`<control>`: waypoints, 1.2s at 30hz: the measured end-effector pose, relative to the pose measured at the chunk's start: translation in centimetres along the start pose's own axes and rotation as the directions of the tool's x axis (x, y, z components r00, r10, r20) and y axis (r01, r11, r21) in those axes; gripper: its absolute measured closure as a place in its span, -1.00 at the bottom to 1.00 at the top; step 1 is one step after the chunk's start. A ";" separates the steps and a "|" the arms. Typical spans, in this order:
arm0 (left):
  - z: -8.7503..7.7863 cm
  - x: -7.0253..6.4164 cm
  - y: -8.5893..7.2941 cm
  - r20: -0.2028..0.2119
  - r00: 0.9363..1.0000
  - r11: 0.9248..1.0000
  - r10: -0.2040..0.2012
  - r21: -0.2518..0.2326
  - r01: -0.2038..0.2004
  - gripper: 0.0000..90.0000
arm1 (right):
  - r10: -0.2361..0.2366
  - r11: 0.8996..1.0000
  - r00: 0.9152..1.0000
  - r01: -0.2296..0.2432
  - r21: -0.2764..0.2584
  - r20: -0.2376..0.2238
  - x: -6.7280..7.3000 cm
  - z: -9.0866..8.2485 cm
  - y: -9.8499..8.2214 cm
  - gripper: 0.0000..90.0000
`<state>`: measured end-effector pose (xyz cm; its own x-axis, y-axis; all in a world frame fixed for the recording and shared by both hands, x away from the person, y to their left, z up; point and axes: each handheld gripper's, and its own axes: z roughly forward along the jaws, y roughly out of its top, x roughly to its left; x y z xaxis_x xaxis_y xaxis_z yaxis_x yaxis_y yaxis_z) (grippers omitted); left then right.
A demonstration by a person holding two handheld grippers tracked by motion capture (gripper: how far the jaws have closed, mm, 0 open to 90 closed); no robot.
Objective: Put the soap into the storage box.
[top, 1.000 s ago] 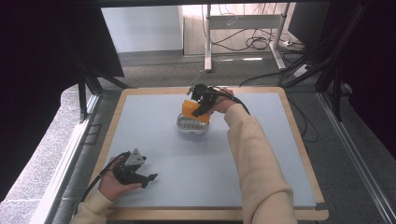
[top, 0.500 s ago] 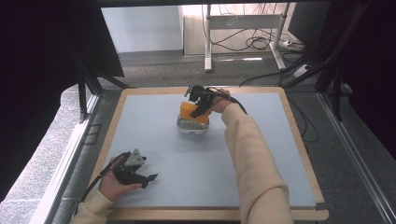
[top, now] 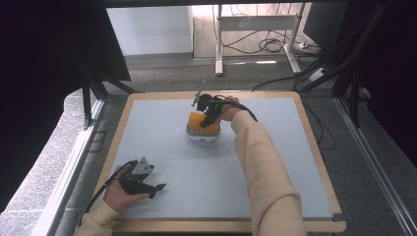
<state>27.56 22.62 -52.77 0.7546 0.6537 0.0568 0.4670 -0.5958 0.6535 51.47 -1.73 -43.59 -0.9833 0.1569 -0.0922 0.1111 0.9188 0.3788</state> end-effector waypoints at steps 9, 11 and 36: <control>0.1 0.0 0.0 0.000 1.000 1.000 -0.001 0.000 0.001 -0.55 | 0.021 1.000 1.000 -0.021 -0.017 -0.008 -0.1 0.1 0.1 0.30; 0.1 -0.1 0.0 0.003 1.000 1.000 -0.004 -0.002 0.004 -0.55 | 0.023 0.999 1.000 -0.023 -0.044 -0.007 -0.1 -0.4 0.2 0.24; 0.0 -0.3 0.1 0.003 1.000 1.000 0.004 -0.001 -0.004 -0.55 | 0.216 0.962 0.966 -0.186 -0.199 0.141 0.9 -3.5 -1.6 -0.41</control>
<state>27.37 22.36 -52.72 0.7579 0.6498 0.0577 0.4631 -0.5982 0.6540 49.87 -4.35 -41.04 -0.9060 0.4006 -0.1369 0.2608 0.7829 0.5649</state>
